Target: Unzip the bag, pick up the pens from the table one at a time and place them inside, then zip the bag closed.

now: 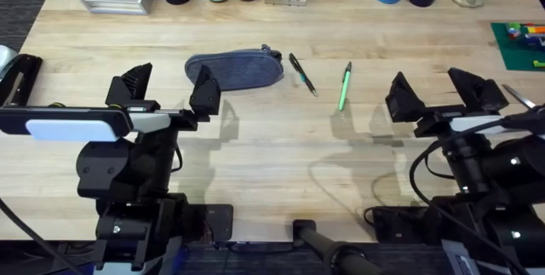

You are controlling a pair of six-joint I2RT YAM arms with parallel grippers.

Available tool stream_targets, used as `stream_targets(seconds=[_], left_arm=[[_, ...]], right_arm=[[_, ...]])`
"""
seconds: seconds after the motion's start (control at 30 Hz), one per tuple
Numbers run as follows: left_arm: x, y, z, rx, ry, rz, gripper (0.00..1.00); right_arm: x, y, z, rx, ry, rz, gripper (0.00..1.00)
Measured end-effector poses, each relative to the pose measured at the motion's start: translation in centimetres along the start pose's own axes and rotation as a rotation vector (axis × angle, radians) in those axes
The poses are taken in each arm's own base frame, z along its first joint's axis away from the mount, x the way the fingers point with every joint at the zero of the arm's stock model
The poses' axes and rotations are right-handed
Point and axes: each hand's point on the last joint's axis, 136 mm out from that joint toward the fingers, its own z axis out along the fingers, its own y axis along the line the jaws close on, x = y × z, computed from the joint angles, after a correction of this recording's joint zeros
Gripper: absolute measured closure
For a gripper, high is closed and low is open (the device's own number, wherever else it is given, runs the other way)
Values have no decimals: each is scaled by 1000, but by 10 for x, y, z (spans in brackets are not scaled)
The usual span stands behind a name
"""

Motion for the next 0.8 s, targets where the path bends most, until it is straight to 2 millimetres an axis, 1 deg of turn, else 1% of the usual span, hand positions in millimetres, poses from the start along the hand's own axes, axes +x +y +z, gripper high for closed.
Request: stream_targets(seconds=[0.6, 0.8], left_arm=[[0, 0, 0, 0, 0, 0, 6], [-1, 0, 0, 0, -5, 0, 8]], right_arm=[[0, 0, 0, 0, 0, 0, 5], [-6, 1, 0, -8, -26, -1, 5]])
